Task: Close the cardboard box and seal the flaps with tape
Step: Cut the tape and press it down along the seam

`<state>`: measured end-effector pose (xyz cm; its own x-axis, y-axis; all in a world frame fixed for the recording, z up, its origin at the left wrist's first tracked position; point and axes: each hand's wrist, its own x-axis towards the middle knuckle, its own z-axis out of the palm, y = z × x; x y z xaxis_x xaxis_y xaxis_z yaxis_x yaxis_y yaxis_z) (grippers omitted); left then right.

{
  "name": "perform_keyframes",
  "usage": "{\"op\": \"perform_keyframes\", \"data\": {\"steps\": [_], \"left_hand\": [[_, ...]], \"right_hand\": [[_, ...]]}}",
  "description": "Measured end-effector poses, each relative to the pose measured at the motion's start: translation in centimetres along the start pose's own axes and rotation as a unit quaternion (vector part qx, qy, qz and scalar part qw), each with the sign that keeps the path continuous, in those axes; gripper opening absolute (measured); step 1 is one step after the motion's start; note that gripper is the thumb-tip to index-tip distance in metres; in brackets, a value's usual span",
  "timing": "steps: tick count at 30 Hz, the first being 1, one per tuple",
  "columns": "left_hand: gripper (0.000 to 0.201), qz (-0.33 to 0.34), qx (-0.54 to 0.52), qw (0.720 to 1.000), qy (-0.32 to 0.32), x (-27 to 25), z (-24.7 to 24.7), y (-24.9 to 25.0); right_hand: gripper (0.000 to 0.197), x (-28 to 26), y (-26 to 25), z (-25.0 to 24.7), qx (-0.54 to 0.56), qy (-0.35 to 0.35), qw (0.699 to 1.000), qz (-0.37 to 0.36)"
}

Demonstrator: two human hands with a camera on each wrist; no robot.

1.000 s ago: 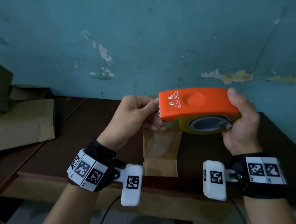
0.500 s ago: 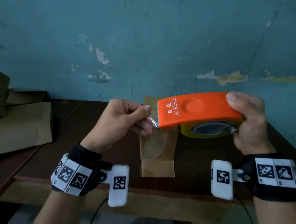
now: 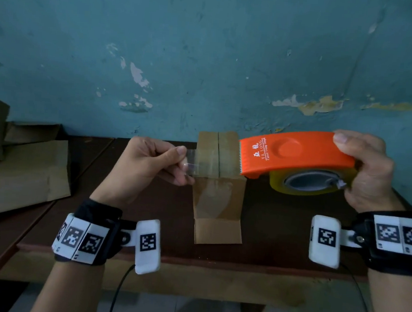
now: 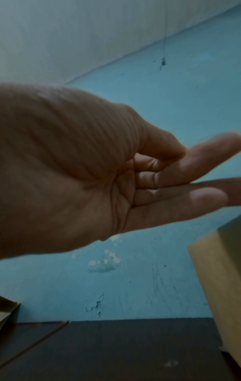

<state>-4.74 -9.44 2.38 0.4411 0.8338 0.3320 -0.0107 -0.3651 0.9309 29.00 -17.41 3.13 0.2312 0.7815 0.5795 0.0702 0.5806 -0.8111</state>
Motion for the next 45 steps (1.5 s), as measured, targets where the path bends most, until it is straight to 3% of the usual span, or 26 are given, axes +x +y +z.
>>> {"op": "perform_keyframes", "data": {"steps": [9,19,23,28,31,35,39,42,45], "left_hand": [[0.036,-0.022,0.009,1.000,0.005,-0.5,-0.5,-0.3],[0.035,-0.016,0.003,0.999,0.030,-0.4,-1.1,-0.4],[0.035,-0.013,-0.013,0.999,0.038,-0.1,-0.8,0.4],[0.040,0.011,-0.001,0.997,0.072,0.0,-0.2,0.9],[0.039,0.013,-0.019,0.996,0.088,-0.1,-0.4,0.5],[0.040,0.012,-0.051,0.994,0.100,0.0,-0.4,0.1],[0.042,0.015,-0.063,0.993,0.102,0.1,0.0,-0.3],[0.044,0.011,-0.079,0.987,0.138,-0.2,-0.7,-0.5],[0.042,0.016,-0.058,0.988,0.140,-0.6,-1.8,0.0]], "right_hand": [[0.042,-0.4,0.0,-1.4,-0.015,0.007,1.000,0.010],[0.028,-0.4,0.6,-2.9,-0.010,-0.002,0.999,0.047],[0.047,-0.5,0.6,-3.2,-0.054,-0.059,0.994,0.076],[0.036,-0.4,0.2,-3.3,-0.051,-0.053,0.995,0.070],[0.015,-0.7,-0.6,-3.3,-0.021,-0.055,0.996,0.069],[0.026,-0.8,-1.1,-3.1,-0.011,-0.061,0.995,0.078],[0.023,-0.9,-0.7,-3.0,-0.018,-0.059,0.994,0.088],[0.033,-0.8,-0.4,-3.5,-0.020,-0.053,0.993,0.099],[0.022,-0.8,-0.7,-4.1,-0.025,-0.042,0.995,0.092]]}}
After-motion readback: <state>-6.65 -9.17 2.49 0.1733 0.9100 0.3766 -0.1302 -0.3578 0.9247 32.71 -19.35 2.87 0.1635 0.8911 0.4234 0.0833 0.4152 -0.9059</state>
